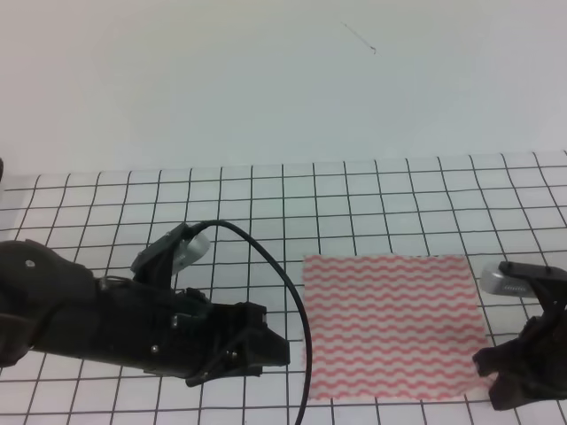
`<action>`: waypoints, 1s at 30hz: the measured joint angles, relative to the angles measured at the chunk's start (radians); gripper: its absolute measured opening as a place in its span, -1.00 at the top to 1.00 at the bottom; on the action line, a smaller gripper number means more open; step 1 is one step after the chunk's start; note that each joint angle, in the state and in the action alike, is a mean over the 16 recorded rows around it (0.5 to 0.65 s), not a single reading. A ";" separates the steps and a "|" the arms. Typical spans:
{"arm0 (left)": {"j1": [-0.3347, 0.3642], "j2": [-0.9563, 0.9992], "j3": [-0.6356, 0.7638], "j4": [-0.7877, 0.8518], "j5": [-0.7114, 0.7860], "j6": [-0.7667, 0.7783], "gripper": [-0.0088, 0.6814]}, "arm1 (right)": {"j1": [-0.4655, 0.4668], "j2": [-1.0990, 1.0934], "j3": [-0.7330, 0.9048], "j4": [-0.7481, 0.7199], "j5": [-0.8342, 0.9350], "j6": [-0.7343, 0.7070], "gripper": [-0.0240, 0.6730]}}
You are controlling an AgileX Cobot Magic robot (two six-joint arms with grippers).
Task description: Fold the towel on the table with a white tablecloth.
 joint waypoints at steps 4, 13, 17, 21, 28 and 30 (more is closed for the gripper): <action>-0.001 0.034 -0.002 -0.024 -0.008 -0.006 0.10 | 0.000 -0.033 0.000 -0.010 -0.009 -0.018 0.81; -0.037 0.169 -0.032 -0.080 -0.057 -0.034 0.09 | 0.000 -0.129 0.000 -0.035 -0.046 -0.065 0.57; -0.058 0.237 -0.059 -0.083 -0.081 -0.065 0.09 | -0.001 -0.173 0.000 -0.044 -0.058 -0.079 0.50; -0.081 0.294 -0.090 -0.065 -0.102 -0.109 0.09 | -0.001 -0.212 0.000 -0.045 -0.063 -0.094 0.49; -0.106 0.364 -0.138 -0.030 -0.125 -0.184 0.09 | -0.002 -0.253 0.000 -0.028 -0.058 -0.106 0.48; -0.110 0.377 -0.149 -0.021 -0.130 -0.200 0.09 | -0.002 -0.258 0.000 -0.021 -0.057 -0.110 0.48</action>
